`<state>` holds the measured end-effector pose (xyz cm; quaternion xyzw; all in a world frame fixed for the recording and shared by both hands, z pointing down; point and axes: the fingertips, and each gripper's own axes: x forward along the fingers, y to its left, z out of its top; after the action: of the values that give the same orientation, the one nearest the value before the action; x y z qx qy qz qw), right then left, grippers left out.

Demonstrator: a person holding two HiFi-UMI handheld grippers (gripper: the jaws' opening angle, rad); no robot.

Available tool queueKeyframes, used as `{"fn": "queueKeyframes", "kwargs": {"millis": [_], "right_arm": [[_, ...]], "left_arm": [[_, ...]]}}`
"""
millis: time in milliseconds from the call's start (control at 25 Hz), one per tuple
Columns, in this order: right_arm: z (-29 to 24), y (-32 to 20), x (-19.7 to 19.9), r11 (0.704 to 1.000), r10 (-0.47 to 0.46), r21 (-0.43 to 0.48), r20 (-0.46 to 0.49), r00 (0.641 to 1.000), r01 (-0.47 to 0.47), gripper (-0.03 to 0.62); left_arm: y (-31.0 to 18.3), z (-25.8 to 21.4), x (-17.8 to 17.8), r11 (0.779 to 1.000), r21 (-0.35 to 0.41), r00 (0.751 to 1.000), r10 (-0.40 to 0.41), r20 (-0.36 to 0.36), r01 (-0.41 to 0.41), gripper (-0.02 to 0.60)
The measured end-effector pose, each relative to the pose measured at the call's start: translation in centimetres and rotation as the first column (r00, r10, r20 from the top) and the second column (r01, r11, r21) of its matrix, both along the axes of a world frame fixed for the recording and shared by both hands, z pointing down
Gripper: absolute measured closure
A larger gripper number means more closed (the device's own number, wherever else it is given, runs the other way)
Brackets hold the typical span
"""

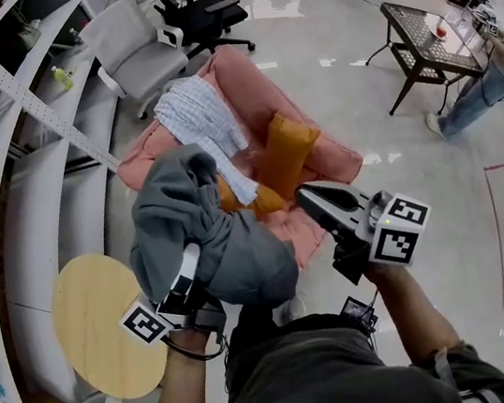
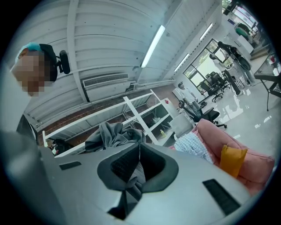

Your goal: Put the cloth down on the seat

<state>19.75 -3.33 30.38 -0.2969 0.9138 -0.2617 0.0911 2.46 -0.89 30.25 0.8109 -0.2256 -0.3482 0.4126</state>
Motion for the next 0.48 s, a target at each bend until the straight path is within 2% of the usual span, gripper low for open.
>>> {"fn": "queueKeyframes", "kwargs": {"millis": [480], "right_arm": [[2.2, -9.7, -3.8, 0.998, 0.029, -0.049, -0.043, 0.999, -0.031, 0.577]], "left_arm": [[-11.5, 2.6, -3.8, 0.999, -0.038, 1.000, 0.023, -0.019, -0.023, 0.313]]}}
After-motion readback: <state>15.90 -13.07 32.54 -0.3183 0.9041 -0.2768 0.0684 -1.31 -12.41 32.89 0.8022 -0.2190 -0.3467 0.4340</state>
